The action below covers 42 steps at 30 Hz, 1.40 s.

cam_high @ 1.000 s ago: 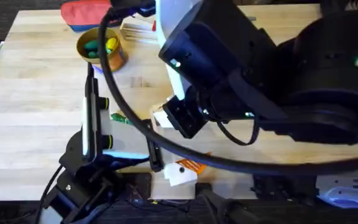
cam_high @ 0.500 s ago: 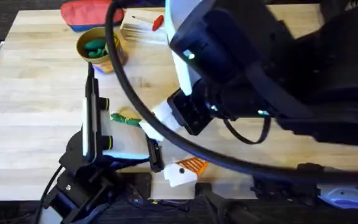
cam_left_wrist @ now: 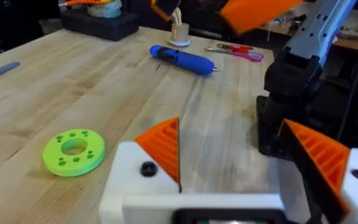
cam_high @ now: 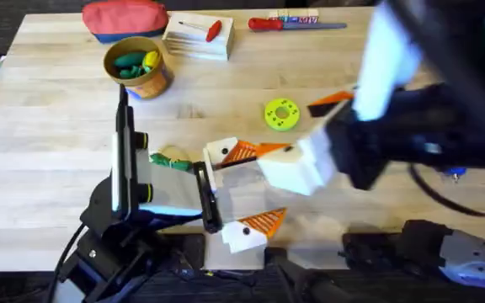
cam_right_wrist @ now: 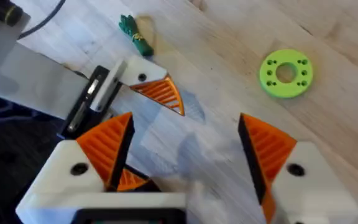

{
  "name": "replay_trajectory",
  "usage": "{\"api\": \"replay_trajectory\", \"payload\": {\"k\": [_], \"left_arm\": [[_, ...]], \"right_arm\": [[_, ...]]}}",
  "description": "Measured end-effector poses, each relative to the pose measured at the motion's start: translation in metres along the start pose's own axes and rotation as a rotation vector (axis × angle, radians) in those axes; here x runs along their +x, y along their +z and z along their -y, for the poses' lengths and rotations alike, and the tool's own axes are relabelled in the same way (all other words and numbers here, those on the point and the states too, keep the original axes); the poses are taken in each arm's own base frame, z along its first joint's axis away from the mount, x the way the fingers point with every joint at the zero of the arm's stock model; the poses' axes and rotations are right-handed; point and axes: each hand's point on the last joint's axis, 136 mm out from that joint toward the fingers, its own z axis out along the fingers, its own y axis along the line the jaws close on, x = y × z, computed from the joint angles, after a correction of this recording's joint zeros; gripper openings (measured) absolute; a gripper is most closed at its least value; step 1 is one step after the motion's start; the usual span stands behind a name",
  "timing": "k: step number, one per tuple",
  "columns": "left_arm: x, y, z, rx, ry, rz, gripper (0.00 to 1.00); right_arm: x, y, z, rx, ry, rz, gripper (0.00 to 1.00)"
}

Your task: Pick up the gripper from the table and insert it into the empty holder that is missing its gripper. Then pick up a screw, insert it into the mounting hole, and use the screwdriver to tighten it. Finally, clean up the table by picking up the vegetable and placing it into the bucket.

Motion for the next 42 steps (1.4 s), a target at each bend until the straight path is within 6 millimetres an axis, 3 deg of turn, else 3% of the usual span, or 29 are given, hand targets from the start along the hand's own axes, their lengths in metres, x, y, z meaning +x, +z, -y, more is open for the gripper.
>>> {"api": "replay_trajectory", "payload": {"k": [7,11,14,19,20,38,41,42], "left_arm": [[0.000,0.000,0.000,0.000,0.001,0.000,0.986],[0.000,0.000,0.000,-0.001,0.003,0.000,0.977],[0.000,0.000,0.000,-0.001,0.003,0.000,0.754],[0.000,0.000,-0.001,-0.003,0.008,0.001,0.046],[0.000,0.000,-0.001,-0.004,0.009,0.001,0.016],[0.000,0.000,-0.001,-0.005,0.011,0.001,0.007],[0.000,0.000,-0.001,-0.005,0.011,0.001,0.007],[0.000,0.000,-0.001,-0.005,0.011,0.001,0.007]], "right_arm": [[0.031,-0.051,0.017,0.003,-0.036,0.024,0.992],[0.043,-0.068,0.021,-0.004,-0.041,0.040,0.992],[0.048,-0.071,0.019,-0.024,-0.046,0.033,0.990],[0.053,-0.070,0.018,-0.034,-0.055,0.008,0.991],[0.053,-0.070,0.017,-0.036,-0.056,0.005,0.991],[0.060,-0.070,0.020,-0.030,-0.056,-0.021,0.991],[0.060,-0.070,0.032,0.028,-0.029,-0.020,0.991],[0.054,-0.071,0.052,0.126,0.027,0.006,0.991]]}}
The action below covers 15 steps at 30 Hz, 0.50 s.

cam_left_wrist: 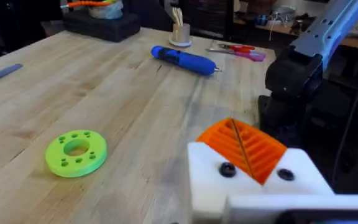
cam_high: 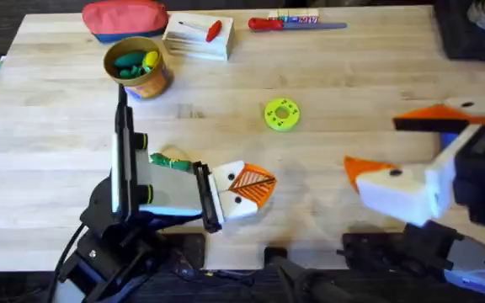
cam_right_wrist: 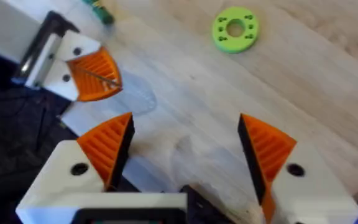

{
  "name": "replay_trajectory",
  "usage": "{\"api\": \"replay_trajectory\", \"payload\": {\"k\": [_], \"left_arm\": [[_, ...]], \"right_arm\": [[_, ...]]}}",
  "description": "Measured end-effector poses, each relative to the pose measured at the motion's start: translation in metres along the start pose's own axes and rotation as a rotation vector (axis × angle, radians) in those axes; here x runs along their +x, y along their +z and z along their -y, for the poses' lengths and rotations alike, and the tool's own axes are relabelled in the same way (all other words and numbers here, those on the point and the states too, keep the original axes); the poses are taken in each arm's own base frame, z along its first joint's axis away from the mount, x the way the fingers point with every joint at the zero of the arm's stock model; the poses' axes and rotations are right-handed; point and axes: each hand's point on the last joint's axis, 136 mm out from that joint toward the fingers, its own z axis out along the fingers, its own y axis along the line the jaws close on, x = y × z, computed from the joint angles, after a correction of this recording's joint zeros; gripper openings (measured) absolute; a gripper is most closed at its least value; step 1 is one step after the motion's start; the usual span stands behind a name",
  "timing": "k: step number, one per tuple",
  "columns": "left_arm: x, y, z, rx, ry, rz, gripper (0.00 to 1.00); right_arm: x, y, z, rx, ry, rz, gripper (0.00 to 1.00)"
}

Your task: Pick up the gripper from the table and insert it into the empty holder that is missing its gripper. Then pick up a screw, insert it into the mounting hole, and use the screwdriver to tighten it. Finally, clean up the table by picking up the vegetable and placing it into the bucket.

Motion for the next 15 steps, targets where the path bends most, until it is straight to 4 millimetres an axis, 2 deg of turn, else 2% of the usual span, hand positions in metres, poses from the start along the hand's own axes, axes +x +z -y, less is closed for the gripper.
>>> {"api": "replay_trajectory", "payload": {"k": [1,10,15], "left_arm": [[0.000,0.000,0.000,0.000,0.000,0.000,0.007],[0.000,0.000,0.000,0.000,0.000,0.000,0.007],[0.000,0.000,0.000,-0.002,0.000,0.000,0.007]], "right_arm": [[-0.003,0.005,0.023,0.104,0.068,0.014,0.991],[0.021,0.025,0.105,0.402,0.364,-0.031,0.991],[0.033,0.031,0.158,0.549,0.547,-0.054,0.991]]}}
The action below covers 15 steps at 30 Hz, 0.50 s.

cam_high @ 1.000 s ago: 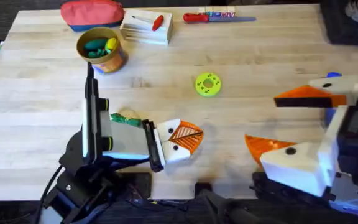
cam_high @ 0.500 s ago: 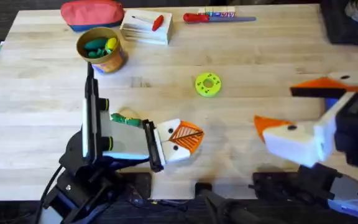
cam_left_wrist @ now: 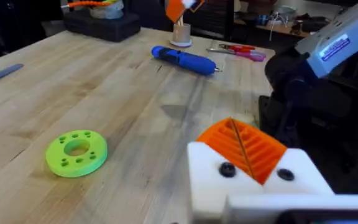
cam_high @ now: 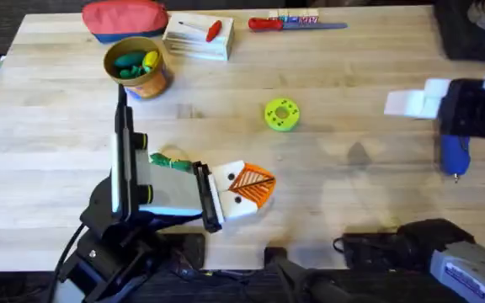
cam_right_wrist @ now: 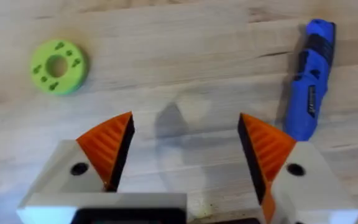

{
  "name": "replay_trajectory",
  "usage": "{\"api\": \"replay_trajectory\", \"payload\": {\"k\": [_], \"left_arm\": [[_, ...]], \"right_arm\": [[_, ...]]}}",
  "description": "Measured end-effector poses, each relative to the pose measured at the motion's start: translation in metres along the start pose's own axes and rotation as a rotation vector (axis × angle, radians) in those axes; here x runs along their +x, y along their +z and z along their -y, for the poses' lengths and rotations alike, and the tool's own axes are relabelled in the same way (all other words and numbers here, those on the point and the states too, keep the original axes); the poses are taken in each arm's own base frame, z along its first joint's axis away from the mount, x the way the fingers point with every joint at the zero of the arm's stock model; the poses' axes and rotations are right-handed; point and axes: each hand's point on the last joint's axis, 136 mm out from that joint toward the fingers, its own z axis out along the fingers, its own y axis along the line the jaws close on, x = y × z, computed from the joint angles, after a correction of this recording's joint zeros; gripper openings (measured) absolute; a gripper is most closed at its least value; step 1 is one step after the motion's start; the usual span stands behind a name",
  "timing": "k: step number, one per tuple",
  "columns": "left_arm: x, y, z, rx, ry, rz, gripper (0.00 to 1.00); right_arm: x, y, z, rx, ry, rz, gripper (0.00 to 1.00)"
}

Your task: Pick up the gripper from the table and insert it into the empty holder that is missing its gripper. Then pick up a screw, insert it into the mounting hole, and use the screwdriver to tighten it. Finally, clean up the table by picking up the vegetable and placing it into the bucket.

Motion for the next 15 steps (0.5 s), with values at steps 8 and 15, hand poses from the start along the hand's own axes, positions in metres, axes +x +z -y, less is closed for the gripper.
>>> {"api": "replay_trajectory", "payload": {"k": [8,15], "left_arm": [[0.000,0.000,0.000,0.000,0.000,0.000,0.007],[0.000,0.000,0.000,0.000,0.000,0.000,0.007]], "right_arm": [[-0.008,0.055,0.071,0.162,0.213,-0.162,0.991],[0.001,0.092,0.122,0.211,0.261,-0.269,0.991]]}}
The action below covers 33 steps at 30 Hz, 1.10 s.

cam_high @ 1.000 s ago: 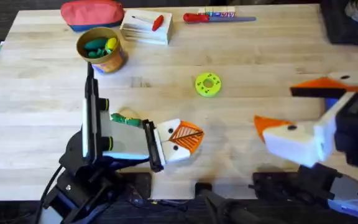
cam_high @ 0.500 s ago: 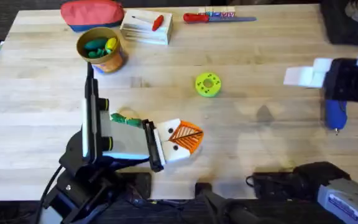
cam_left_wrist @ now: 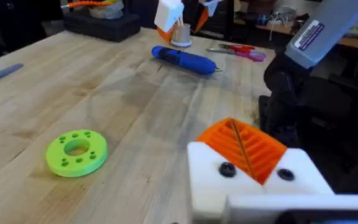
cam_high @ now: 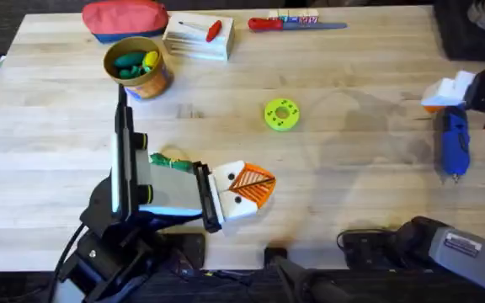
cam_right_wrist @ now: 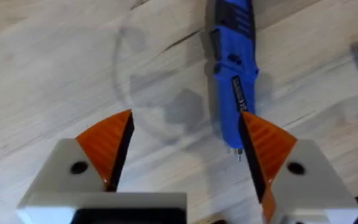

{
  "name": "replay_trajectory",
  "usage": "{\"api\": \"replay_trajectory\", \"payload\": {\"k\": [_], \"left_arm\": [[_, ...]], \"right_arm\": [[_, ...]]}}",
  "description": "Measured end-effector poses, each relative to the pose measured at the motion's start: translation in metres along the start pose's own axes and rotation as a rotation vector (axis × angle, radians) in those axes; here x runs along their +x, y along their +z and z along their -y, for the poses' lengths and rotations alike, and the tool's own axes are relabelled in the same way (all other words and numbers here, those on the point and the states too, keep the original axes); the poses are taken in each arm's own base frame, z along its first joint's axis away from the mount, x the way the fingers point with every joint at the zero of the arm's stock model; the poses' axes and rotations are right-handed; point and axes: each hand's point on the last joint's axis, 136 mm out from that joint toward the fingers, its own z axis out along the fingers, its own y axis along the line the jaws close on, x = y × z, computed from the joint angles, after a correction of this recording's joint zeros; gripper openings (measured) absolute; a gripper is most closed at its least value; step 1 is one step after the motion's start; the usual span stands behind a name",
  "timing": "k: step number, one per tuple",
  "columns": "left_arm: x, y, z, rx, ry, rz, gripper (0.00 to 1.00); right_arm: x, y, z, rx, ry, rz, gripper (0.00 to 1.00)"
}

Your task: Pick up the gripper from the table and insert it into the empty holder that is missing its gripper. Then pick up a screw, insert it into the mounting hole, and use the screwdriver to tighten it. Finally, clean up the table by picking up the vegetable and placing it into the bucket.

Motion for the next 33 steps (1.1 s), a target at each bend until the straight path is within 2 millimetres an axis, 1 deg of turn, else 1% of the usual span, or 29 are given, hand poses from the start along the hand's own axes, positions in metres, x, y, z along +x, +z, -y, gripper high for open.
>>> {"api": "replay_trajectory", "payload": {"k": [8,12,18,22,26,30,33], "left_arm": [[0.000,0.000,0.000,0.000,0.000,0.000,0.007],[0.000,0.000,0.000,0.000,0.000,0.000,0.007],[0.000,0.000,0.000,0.000,0.000,0.000,0.007],[0.000,0.000,0.000,0.000,0.000,0.000,0.007],[0.000,0.000,0.000,0.000,0.000,0.000,0.007],[0.000,0.000,0.000,0.000,0.000,0.000,0.007],[0.000,0.000,0.000,0.000,0.000,0.000,0.007]], "right_arm": [[-0.026,0.021,0.035,0.044,-0.024,0.052,0.991],[-0.031,0.035,0.042,0.050,-0.082,0.040,0.991],[-0.030,0.062,0.041,0.035,-0.244,-0.023,0.992],[-0.029,0.081,0.040,0.024,-0.309,-0.059,0.991],[-0.022,0.098,0.043,0.011,-0.327,-0.108,0.991],[-0.013,0.114,0.046,-0.027,-0.307,-0.152,0.992],[-0.013,0.122,0.047,-0.060,-0.280,-0.151,0.991]]}}
